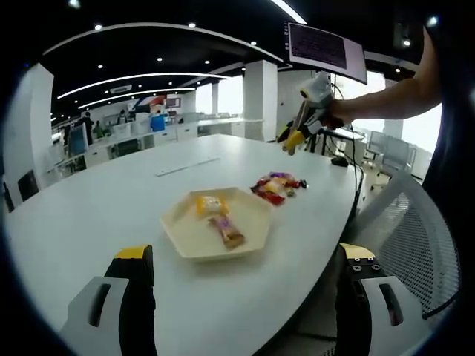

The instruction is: Place the target food into the container with the food tongs after gripping and lifting it, then release it inside without dropping or visibly crushing the food.

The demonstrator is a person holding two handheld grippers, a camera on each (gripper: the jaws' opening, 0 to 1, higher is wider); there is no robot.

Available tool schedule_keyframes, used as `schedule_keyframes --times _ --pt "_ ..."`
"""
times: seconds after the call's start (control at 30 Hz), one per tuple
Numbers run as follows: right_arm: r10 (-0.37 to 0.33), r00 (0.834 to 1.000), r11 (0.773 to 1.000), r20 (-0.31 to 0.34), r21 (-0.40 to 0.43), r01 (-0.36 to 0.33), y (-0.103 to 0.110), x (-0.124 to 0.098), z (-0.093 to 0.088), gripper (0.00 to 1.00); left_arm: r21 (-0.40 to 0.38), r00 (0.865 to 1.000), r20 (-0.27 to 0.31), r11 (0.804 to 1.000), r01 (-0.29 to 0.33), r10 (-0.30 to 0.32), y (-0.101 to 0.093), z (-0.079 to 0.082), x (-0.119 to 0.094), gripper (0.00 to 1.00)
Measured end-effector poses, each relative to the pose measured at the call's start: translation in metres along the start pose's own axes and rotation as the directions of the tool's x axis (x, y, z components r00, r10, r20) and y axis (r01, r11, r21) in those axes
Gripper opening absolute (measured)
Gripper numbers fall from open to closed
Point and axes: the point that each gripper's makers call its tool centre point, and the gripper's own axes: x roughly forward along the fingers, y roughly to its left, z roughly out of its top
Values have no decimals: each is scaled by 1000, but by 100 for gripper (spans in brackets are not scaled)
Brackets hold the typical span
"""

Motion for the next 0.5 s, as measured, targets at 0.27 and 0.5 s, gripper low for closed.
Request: schedule_keyframes --times 0.27,0.5 --pt "-4 1000 1000 4 20 4 2 7 -9 27 -6 1000 5 1000 2 -2 0 1 -1 100" --pt "-5 1000 999 -4 34 5 4 13 -22 27 -9 1000 7 1000 0 0 0 1 -1 100"
